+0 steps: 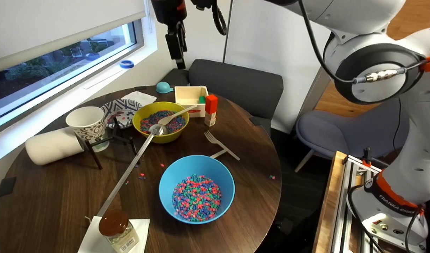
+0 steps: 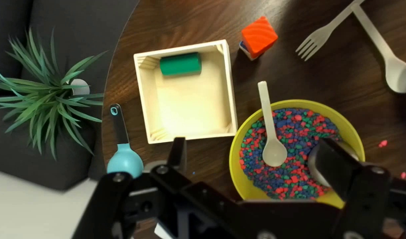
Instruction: Use the spoon to collect some content from the yellow bowl and put the content on the white plate
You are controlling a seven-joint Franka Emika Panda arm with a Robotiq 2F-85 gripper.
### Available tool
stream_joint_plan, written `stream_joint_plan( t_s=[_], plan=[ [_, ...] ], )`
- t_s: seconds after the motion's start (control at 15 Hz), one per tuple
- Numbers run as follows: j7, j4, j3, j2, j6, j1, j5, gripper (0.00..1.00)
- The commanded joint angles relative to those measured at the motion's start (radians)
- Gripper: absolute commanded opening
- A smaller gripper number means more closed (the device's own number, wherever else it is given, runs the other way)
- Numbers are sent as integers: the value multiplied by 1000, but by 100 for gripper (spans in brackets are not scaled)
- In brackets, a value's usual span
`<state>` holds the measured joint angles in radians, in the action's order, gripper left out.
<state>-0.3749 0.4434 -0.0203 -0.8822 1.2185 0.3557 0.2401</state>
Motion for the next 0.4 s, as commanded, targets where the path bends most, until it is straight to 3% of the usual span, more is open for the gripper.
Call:
stream_joint_plan(
  t_s=[0.0, 0.33],
  plan=[
    [3, 28, 5, 25, 12, -8, 1, 100],
    [-2, 14, 5, 11, 2, -5, 4, 100]
  ],
)
